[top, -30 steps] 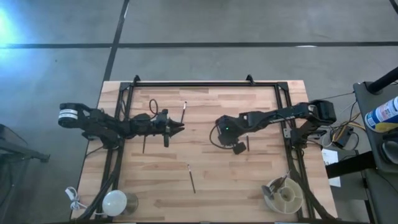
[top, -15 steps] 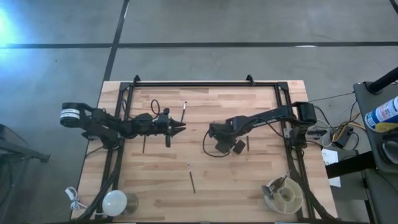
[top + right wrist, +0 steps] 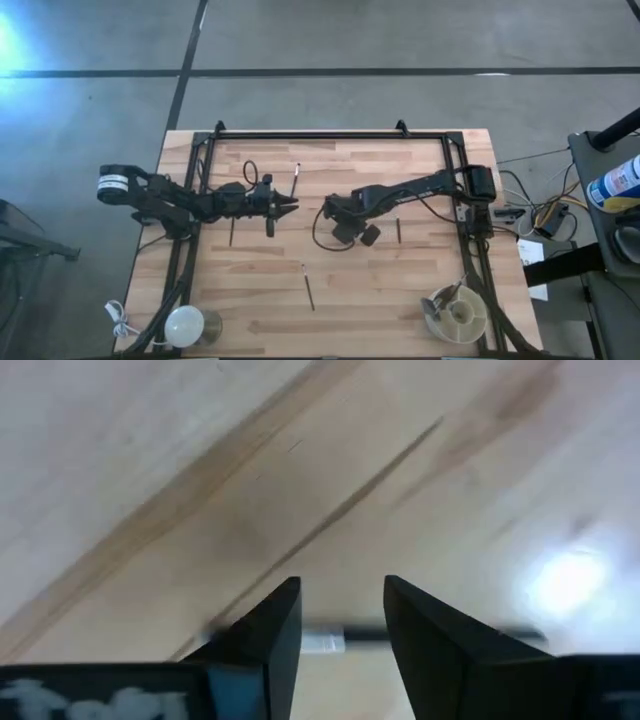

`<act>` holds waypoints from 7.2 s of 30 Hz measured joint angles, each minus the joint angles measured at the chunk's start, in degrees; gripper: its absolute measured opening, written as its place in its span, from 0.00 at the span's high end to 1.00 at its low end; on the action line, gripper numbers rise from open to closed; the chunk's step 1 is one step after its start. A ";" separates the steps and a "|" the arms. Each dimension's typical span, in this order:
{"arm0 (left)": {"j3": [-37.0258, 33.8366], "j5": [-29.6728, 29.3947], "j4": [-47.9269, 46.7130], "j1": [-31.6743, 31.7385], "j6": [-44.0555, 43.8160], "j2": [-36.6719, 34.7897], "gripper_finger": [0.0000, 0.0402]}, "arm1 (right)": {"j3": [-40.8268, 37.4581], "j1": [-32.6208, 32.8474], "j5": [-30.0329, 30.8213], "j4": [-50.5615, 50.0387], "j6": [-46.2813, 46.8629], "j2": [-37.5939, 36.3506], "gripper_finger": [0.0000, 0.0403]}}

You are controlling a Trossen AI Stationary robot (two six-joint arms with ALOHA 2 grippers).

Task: Put items in baskets/containers
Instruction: Put the black eyeshadow brush into the white organizer

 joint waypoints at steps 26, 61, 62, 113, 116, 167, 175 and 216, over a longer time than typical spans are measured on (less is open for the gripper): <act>0.02 -0.16 -0.59 0.00 0.81 0.31 0.79 | -3.43 3.48 4.52 0.25 -11.04 -0.24 0.63; 0.22 -0.14 -1.03 0.01 0.78 0.31 0.79 | -0.84 1.84 -6.67 8.15 -7.17 4.18 0.73; 0.22 -0.14 -1.03 0.01 0.78 0.31 0.79 | -0.09 1.84 -6.71 7.26 -7.18 4.97 0.75; 10.04 -1.63 8.05 -4.54 -0.71 3.20 0.79 | -23.91 -1.09 -4.00 84.93 50.33 -20.26 0.98; 12.14 -1.63 8.01 -4.66 -0.50 4.26 0.79 | -23.76 -1.09 -3.72 86.46 50.51 -20.24 0.98; 17.25 1.93 0.41 -4.46 1.64 8.61 0.98 | -19.44 -1.27 1.29 68.04 63.96 -23.17 0.63; 17.11 1.89 0.39 -4.44 1.41 8.61 0.98 | -18.56 -1.24 1.27 67.84 60.86 -22.48 0.92; 17.38 1.93 -3.84 -4.00 -1.53 8.61 0.67 | -25.92 75.36 52.94 8.04 102.61 -62.62 0.97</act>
